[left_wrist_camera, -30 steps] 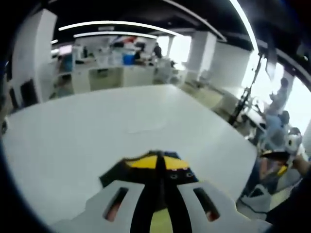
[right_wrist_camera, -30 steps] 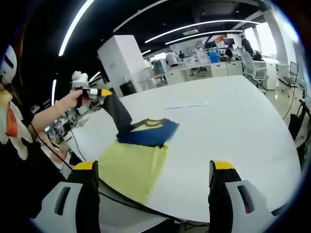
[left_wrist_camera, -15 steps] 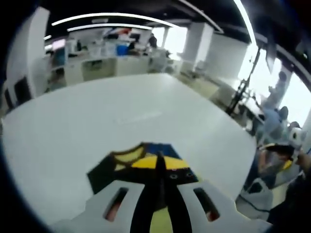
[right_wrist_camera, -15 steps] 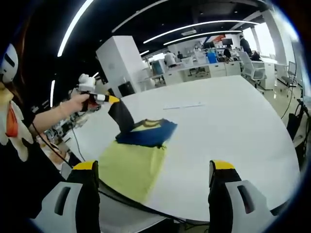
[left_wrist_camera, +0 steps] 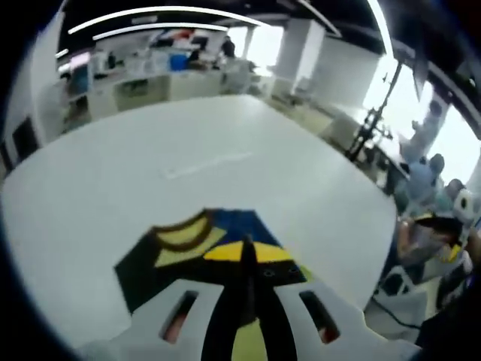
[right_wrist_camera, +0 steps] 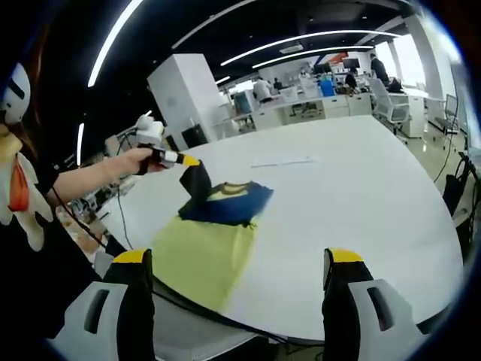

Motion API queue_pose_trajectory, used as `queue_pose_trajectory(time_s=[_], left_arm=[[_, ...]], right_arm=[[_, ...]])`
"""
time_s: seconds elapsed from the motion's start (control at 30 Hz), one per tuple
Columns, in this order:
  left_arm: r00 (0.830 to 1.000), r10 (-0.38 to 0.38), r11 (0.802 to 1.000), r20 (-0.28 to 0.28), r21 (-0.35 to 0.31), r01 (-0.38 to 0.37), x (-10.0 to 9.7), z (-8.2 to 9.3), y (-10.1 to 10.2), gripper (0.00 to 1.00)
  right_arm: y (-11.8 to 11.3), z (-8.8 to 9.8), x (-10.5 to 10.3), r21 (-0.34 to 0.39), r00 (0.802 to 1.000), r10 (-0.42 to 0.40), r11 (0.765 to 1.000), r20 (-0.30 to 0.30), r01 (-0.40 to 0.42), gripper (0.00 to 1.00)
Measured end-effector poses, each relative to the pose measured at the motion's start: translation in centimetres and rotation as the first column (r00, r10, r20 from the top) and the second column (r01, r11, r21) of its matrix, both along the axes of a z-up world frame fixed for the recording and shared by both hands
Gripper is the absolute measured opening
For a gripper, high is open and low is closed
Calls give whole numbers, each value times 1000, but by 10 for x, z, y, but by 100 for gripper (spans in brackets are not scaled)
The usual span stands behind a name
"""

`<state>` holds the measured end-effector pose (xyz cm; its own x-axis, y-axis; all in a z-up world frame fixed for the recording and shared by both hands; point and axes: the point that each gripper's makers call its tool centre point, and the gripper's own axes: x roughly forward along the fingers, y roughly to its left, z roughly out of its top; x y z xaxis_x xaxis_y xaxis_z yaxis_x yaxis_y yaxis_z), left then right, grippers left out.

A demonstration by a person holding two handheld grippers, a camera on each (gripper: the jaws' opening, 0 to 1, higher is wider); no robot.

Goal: Fold the garment on the visible template until the final outline fits inside the template.

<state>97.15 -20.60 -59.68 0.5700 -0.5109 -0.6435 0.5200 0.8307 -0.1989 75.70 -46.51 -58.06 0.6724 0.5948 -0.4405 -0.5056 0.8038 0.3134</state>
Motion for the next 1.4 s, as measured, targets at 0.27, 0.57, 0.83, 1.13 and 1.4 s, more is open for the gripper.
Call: queue_pose_trajectory(time_s=[0.27,0.57,0.83,1.13,1.4], left_arm=[[999,0,1000,-37,14,0,1,-21,-12,0],[997,13,1000,-75,14,-12,6,-43,-27,0],[993,22,1000,-114,3,-21,7,-59,-41,0],[988,18,1000,-154,21,-15,8,-83,-54,0],[981,26,1000,-193,19,-23,13,-102,-62,0]], right_arm=[[1,0,0,10,1000,3,1000,-1,-3,94],[3,-2,0,9,1000,16,1000,-8,-16,94],[4,-5,-1,6,1000,24,1000,-17,-24,94],[5,-7,2,2,999,38,999,-25,-38,94],[3,-10,2,-4,999,38,999,-34,-38,94]])
